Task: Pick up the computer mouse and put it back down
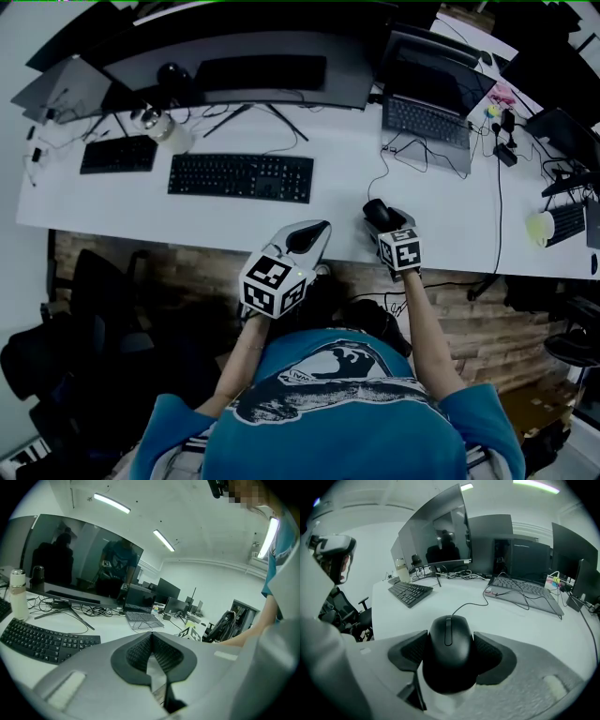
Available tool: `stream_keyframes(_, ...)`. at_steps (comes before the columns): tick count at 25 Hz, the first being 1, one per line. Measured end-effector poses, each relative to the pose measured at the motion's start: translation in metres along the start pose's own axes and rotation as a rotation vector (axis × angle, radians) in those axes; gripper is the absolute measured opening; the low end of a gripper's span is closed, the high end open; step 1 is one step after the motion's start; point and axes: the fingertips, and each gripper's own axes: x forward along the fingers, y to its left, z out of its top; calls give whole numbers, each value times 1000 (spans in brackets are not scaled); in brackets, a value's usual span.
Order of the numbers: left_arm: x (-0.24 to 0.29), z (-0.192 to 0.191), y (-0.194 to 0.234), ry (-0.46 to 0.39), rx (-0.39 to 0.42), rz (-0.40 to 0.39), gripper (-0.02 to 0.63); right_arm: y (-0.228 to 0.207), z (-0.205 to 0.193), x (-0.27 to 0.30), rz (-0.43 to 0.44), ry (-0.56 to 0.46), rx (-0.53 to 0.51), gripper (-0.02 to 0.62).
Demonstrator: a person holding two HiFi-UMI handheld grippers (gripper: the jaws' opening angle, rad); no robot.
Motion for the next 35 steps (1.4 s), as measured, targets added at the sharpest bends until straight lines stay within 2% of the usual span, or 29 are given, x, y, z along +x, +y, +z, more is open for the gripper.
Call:
stream_keyframes(9, 18, 1, -14, 22, 19, -67, 14, 4, 59, -69, -12, -202, 35, 305)
stream_keyframes(15, 38, -1, -34, 49, 34, -123, 14, 1, 80, -127, -29, -300, 29, 305)
stream_keyframes(26, 92, 8, -91, 63, 58, -172, 14, -38, 77, -230, -69, -411, 59, 305)
stream_keyframes(35, 136, 10, -135, 76, 74, -179, 14, -79, 61, -251, -46, -421, 56, 305)
